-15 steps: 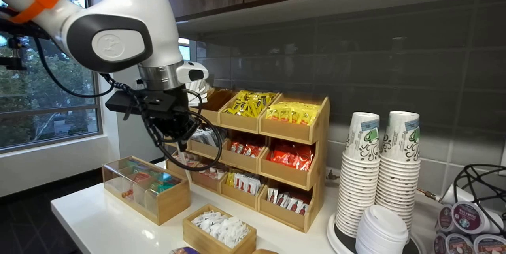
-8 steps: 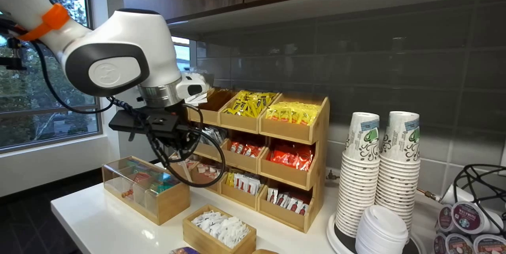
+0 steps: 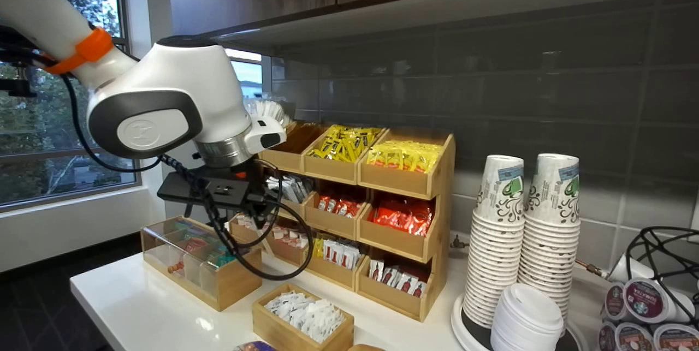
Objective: Put one white straw on the counter.
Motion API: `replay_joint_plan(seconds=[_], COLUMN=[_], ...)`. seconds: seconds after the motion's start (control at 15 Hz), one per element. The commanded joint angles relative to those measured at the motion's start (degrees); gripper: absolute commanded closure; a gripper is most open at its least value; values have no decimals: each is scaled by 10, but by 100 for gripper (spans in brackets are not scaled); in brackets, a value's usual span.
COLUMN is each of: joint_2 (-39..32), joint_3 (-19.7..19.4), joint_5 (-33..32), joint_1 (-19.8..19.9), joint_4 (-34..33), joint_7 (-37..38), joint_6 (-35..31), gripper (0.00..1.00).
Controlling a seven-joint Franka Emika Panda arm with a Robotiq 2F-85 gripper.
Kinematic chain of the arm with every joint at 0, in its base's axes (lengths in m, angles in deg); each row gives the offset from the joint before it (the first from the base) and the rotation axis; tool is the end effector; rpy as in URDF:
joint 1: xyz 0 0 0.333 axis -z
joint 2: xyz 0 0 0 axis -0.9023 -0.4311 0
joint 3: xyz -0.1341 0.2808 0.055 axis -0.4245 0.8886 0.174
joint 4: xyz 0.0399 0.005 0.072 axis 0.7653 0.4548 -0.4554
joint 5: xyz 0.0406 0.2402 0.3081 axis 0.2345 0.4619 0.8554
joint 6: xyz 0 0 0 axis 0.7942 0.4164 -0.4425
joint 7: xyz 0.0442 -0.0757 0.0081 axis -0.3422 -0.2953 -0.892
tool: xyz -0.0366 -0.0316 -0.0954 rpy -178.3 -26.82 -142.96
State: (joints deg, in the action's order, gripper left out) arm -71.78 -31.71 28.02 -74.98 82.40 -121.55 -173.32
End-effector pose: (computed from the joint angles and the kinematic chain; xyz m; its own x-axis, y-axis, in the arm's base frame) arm 0.4803 0.0321 0.3704 0.8093 0.3592 0.4648 0.4067 -0.9136 -0.0022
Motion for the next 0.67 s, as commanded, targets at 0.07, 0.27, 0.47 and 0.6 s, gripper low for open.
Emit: replay_joint_plan(seconds=[0.07, 0.27, 0.47, 0.6], joint_2=[-16, -18, -15, -15], joint_3=[-6, -5, -6, -5], joint_5=[71, 101, 120, 120], joint_1=[-17, -17, -15, -11], joint_4=[2, 1, 2, 1], joint_7=[-41, -55, -67, -62], joint_6=[-18, -13, -10, -5], gripper=[72, 49, 28, 12])
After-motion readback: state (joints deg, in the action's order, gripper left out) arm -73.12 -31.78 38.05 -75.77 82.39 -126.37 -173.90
